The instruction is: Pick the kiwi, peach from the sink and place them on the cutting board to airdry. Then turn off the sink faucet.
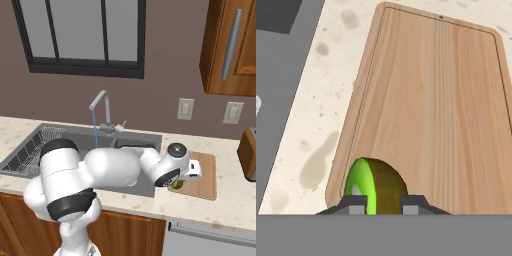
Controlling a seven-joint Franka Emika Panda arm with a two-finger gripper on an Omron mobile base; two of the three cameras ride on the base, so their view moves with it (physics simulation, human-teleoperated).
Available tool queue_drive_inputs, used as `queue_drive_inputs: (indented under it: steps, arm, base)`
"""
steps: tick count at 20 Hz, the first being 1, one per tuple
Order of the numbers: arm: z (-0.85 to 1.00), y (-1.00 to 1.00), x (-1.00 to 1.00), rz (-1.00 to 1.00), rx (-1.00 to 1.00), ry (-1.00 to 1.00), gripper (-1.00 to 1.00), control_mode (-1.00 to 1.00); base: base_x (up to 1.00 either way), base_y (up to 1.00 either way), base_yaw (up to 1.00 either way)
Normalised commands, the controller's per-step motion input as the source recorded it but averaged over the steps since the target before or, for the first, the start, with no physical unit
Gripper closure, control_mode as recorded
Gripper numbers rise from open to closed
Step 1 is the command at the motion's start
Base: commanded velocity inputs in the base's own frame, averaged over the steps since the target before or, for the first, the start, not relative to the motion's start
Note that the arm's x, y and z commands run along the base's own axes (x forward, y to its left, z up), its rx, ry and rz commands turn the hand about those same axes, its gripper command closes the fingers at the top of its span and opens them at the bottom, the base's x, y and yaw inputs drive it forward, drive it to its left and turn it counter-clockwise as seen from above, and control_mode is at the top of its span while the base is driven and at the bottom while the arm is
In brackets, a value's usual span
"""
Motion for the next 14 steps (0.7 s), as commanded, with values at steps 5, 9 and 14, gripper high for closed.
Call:
queue_drive_inputs:
  steps: [5,9,14]
  arm:
    - [-0.04,-0.10,0.18,0.01,0.00,-0.02,1.00,-1.00]
    - [-0.03,-0.15,0.21,0.01,0.00,-0.01,1.00,-1.00]
    - [-0.04,-0.20,0.19,0.02,0.00,0.00,1.00,-1.00]
  base:
    - [0.00,0.00,0.00]
    - [0.00,0.00,0.00]
    - [0.00,0.00,0.00]
